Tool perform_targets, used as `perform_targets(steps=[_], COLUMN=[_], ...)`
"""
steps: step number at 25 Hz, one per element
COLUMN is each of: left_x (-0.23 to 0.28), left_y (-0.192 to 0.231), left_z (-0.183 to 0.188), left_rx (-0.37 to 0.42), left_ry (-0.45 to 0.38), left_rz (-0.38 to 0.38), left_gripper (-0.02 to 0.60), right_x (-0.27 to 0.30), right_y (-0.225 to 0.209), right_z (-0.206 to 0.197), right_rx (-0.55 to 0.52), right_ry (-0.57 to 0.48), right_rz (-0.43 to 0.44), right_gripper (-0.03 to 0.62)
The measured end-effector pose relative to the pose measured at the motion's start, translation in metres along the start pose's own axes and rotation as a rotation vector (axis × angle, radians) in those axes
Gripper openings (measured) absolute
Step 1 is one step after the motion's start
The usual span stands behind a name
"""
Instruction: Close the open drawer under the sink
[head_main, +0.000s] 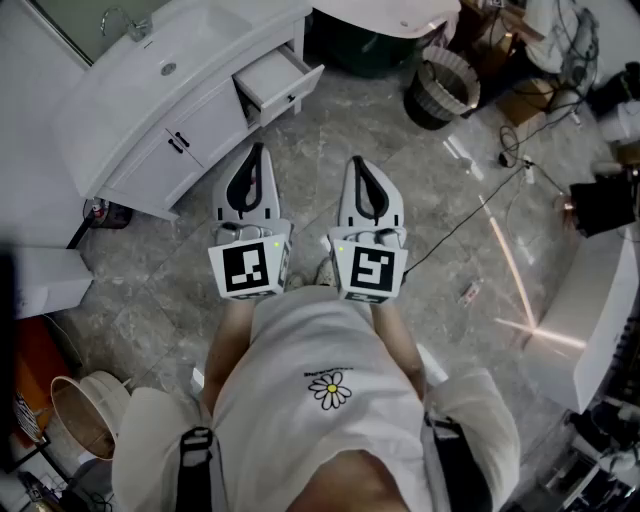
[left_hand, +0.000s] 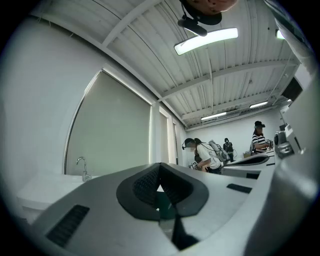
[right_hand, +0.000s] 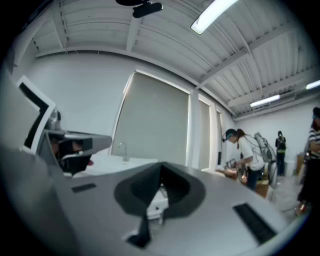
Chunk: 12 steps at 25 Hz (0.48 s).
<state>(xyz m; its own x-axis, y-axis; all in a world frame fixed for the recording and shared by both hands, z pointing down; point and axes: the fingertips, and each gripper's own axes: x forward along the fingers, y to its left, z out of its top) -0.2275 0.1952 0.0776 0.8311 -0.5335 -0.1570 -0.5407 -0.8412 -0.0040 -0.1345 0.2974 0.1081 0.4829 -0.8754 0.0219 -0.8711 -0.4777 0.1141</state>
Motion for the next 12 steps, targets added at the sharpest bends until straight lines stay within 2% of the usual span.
perform_targets(steps=[6, 12], left_x=[0.0048, 0.0090], left_y=[-0.0050, -0.0083], left_z=[-0.0057, -0.0094], left_rx=[0.009, 0.024], left_ry=[0.050, 0.056], left_rz=[-0.003, 0.000], left_gripper=[0.020, 0.020], right_x=[0.0036, 0.0068], right_y=[-0.0032, -0.0101], right_z=[-0.0045, -0.0084], right_rx=[0.002, 0.010], right_ry=[0.013, 0.022], right_rz=[0.006, 0.004], right_gripper=[0.029, 0.029])
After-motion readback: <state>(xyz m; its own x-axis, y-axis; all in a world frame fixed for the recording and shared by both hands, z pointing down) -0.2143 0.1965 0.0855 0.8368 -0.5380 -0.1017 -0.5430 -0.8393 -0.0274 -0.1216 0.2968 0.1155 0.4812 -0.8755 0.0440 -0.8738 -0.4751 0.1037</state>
